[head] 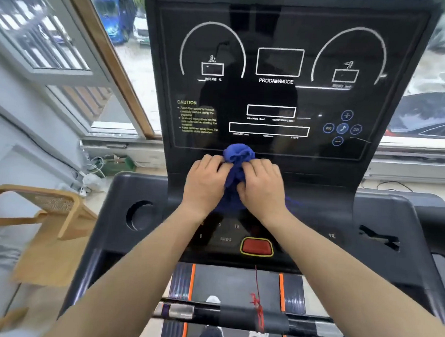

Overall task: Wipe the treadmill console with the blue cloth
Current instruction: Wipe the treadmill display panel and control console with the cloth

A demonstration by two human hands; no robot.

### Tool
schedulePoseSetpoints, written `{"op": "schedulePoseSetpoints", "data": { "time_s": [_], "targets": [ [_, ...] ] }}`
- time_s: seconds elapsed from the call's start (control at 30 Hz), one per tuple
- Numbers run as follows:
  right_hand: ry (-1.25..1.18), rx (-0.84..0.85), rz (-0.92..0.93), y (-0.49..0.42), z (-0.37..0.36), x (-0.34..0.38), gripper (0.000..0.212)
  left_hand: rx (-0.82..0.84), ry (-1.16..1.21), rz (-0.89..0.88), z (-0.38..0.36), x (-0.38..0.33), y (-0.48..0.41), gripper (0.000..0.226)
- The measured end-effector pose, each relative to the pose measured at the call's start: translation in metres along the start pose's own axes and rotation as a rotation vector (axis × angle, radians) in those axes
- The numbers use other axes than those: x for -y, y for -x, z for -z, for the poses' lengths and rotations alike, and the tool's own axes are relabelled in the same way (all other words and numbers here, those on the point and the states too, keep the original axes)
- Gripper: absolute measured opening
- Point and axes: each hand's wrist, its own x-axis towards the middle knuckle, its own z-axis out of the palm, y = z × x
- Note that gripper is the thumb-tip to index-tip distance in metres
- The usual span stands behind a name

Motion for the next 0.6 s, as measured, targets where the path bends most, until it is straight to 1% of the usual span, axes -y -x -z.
{"op": "schedulePoseSetpoints", "data": {
  "time_s": [0.07,0.13,0.17,0.23,0.3,0.37,0.43,0.6],
  "targets": [
    [-0.010,0.027,0.033,-0.015,-0.013,0.037,0.021,0.004,-0.027,0.057,0.013,0.034,0.012,0.015],
    [0.002,0.034,0.059,-0.028,-0.019,0.063,0.011,0.025,-0.048,0.101,0.022,0.053,0.019,0.018],
    [0.015,0.037,0.073,-0.033,-0.019,0.070,0.007,0.036,-0.058,0.113,0.024,0.057,0.021,0.019],
    [0.050,0.042,0.114,-0.037,-0.018,0.072,0.005,0.038,-0.057,0.126,0.025,0.058,0.023,0.020],
    [0.083,0.032,0.171,-0.035,-0.014,0.059,0.004,0.013,-0.039,0.126,0.024,0.052,0.021,0.018],
    [0.099,0.025,0.176,-0.027,-0.006,0.034,0.006,0.011,-0.025,0.075,0.020,0.036,0.013,0.017],
    [0.110,0.029,0.125,-0.016,0.005,0.004,0.009,0.038,-0.007,0.025,0.012,0.008,0.001,0.015],
    [0.201,0.060,-0.003,0.019,0.035,-0.077,0.015,0.121,0.093,-0.027,-0.014,-0.076,-0.038,0.014]
  ]
}}
